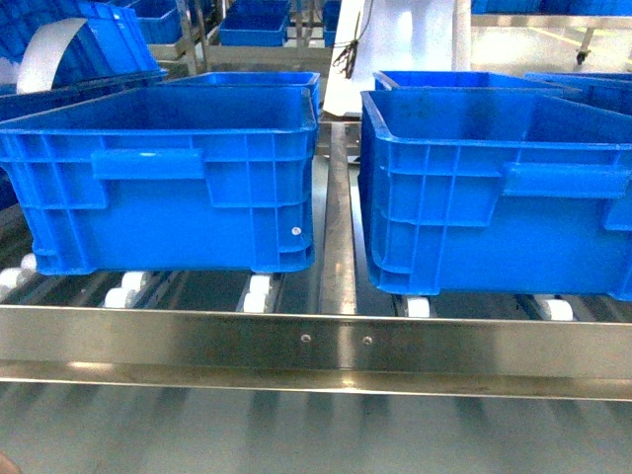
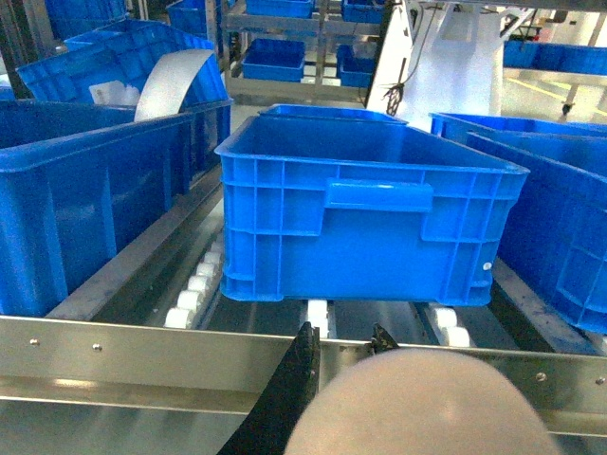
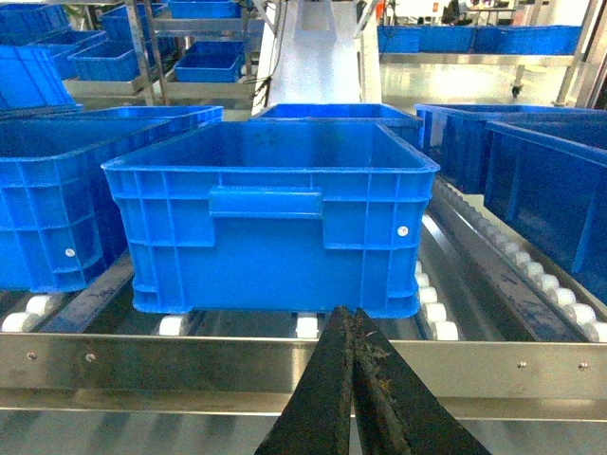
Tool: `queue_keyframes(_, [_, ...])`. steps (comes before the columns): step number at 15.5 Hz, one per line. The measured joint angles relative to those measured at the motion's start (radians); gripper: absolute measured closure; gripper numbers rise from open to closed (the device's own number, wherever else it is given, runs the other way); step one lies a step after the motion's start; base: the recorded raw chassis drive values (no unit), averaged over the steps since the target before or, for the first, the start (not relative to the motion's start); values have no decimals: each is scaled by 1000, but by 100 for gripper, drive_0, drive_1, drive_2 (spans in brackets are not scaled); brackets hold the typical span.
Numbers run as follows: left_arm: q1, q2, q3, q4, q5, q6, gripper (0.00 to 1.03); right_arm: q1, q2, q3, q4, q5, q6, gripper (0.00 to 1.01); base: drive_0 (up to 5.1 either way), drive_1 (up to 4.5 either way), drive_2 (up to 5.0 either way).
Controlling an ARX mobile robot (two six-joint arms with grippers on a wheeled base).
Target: Place part in tray to right shelf
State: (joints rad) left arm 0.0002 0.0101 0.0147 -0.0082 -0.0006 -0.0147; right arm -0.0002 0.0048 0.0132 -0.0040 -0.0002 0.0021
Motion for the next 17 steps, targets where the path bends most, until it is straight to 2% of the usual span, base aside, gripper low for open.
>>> queue_keyframes(7, [0,0,0,0,0,0,91,0,0,0,0,0,0,99,0,0,0])
queue_keyframes(8, [0,0,0,0,0,0,91,0,0,0,0,0,0,91,0,0,0])
queue_keyframes(14, [0,0,0,0,0,0,91,0,0,0,0,0,0,8,0,0,0])
queue_keyframes(15, [0,0,0,0,0,0,91,0,0,0,0,0,0,1,0,0,0])
queue_keyframes(17, [0,0,0,0,0,0,91,0,0,0,0,0,0,3,0,0,0])
